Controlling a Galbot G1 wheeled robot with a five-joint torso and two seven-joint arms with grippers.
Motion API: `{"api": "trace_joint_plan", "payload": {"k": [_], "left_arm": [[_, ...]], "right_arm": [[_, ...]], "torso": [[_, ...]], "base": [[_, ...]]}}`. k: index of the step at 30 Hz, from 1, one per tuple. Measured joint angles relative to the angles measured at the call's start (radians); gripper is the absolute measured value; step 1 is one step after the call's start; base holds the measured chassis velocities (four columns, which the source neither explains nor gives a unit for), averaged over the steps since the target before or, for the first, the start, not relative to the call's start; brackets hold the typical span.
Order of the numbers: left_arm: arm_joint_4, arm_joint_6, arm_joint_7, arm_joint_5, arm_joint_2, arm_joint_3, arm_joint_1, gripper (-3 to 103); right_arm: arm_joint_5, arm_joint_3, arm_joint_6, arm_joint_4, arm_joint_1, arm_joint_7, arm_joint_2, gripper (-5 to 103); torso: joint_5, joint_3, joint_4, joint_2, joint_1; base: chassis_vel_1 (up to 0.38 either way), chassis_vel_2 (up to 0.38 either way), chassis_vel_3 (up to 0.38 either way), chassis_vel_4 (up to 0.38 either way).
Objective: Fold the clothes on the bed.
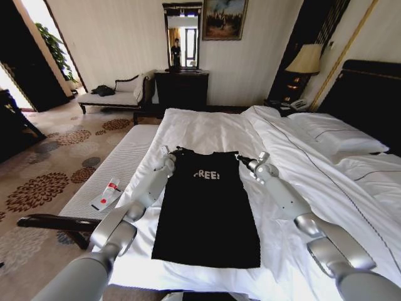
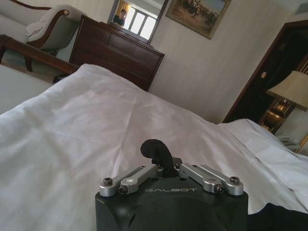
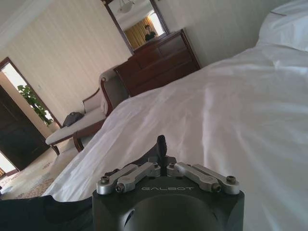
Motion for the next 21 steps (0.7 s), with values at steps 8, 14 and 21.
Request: {"api": "trace_joint_plan", "payload": {"k": [8, 14, 21], "left_arm": [[0.118, -0.017, 0.036, 0.024, -0.023, -0.006, -0.072, 3], [0.195, -0.027, 0.065, 0.043, -0.027, -0.004, -0.124, 3], [0.148, -0.033, 0.066, 0.06, -0.016, 0.012, -0.075, 3]], "right_arm": [[-0.04, -0.04, 0.038, -0.108, 0.072, -0.033, 0.085, 1], [-0.062, -0.039, 0.042, -0.168, 0.099, -0.038, 0.14, 1], [-0.093, -0.029, 0.068, -0.167, 0.072, -0.042, 0.133, 1]], "torso": [[0.0001, 0.0, 0.0, 0.0, 0.0], [0.0002, 0.0, 0.0002, 0.0, 0.0], [0.0004, 0.0, -0.0002, 0.0, 0.0]], "base": [[0.0, 0.0, 0.0, 0.0], [0.0, 0.0, 0.0, 0.0], [0.0, 0.0, 0.0, 0.0]]}}
